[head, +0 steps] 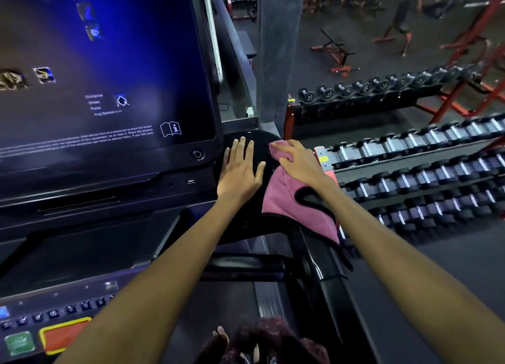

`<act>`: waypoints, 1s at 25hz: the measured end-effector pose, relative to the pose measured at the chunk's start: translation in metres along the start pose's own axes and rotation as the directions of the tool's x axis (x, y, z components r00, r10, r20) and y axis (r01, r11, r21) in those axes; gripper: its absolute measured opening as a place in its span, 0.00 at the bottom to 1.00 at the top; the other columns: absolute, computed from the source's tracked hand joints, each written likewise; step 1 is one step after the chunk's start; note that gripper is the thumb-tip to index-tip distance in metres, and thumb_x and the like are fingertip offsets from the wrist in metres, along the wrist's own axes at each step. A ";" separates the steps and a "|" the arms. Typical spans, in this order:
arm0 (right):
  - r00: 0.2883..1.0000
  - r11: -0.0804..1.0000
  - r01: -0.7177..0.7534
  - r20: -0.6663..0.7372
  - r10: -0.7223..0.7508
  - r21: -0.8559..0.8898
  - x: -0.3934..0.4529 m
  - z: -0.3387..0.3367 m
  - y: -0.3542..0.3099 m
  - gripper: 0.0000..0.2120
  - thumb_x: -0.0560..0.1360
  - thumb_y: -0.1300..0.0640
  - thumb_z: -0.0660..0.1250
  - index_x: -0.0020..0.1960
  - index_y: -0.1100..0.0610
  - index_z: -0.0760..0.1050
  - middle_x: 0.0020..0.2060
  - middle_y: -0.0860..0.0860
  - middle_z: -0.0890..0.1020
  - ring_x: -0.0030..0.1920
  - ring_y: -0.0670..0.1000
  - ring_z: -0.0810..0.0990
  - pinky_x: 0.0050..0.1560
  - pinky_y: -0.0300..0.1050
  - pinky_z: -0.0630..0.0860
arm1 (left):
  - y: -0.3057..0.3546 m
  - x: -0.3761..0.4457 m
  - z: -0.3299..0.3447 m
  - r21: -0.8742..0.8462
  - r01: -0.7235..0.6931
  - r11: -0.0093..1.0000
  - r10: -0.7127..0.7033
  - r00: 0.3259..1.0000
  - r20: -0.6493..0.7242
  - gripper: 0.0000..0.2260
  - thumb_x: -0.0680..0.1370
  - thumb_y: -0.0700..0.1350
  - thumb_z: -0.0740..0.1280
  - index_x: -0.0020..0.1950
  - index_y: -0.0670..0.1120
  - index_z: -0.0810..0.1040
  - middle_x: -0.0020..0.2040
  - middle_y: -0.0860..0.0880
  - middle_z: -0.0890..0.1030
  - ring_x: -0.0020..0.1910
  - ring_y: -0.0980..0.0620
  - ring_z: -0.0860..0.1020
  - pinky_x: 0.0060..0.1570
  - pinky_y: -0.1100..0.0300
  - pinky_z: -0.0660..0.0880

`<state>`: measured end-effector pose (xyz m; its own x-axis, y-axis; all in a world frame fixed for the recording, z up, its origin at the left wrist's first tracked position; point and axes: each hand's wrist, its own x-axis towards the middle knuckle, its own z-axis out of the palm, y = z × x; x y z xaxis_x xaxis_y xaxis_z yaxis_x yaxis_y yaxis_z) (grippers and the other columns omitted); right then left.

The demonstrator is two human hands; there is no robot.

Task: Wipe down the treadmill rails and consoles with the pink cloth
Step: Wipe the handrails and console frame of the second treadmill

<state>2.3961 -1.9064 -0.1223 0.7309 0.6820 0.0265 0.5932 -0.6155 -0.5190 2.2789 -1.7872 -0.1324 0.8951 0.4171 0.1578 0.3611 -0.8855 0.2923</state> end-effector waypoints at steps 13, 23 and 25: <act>0.994 0.940 0.023 0.096 -0.059 0.339 0.010 -0.011 -0.001 0.23 0.72 0.61 0.55 0.66 0.55 0.71 0.65 0.51 0.72 0.64 0.46 0.71 0.65 0.31 0.65 | -0.002 0.004 0.003 0.011 0.054 0.998 -0.054 0.999 0.006 0.27 0.80 0.52 0.54 0.76 0.43 0.54 0.76 0.43 0.53 0.76 0.48 0.48 0.75 0.53 0.42; 0.999 0.938 0.004 -0.034 0.008 0.346 -0.080 -0.002 0.028 0.22 0.74 0.64 0.67 0.67 0.60 0.70 0.69 0.51 0.68 0.68 0.45 0.64 0.65 0.30 0.57 | -0.002 0.003 0.005 0.023 0.059 0.998 -0.059 0.998 0.013 0.26 0.80 0.52 0.53 0.75 0.43 0.55 0.76 0.43 0.54 0.76 0.47 0.49 0.74 0.52 0.42; 0.999 0.956 0.038 -0.041 -0.027 0.292 -0.058 -0.002 0.021 0.22 0.74 0.63 0.68 0.66 0.62 0.71 0.69 0.56 0.69 0.69 0.51 0.67 0.65 0.30 0.56 | -0.002 0.005 0.005 0.032 0.048 0.998 -0.049 0.999 0.005 0.25 0.80 0.52 0.53 0.75 0.44 0.55 0.76 0.43 0.54 0.76 0.47 0.50 0.74 0.51 0.42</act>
<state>2.3668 -1.9601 -0.1336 0.7278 0.6816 0.0756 0.4961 -0.4472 -0.7443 2.2837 -1.7850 -0.1369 0.8779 0.4585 0.1382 0.4121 -0.8703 0.2697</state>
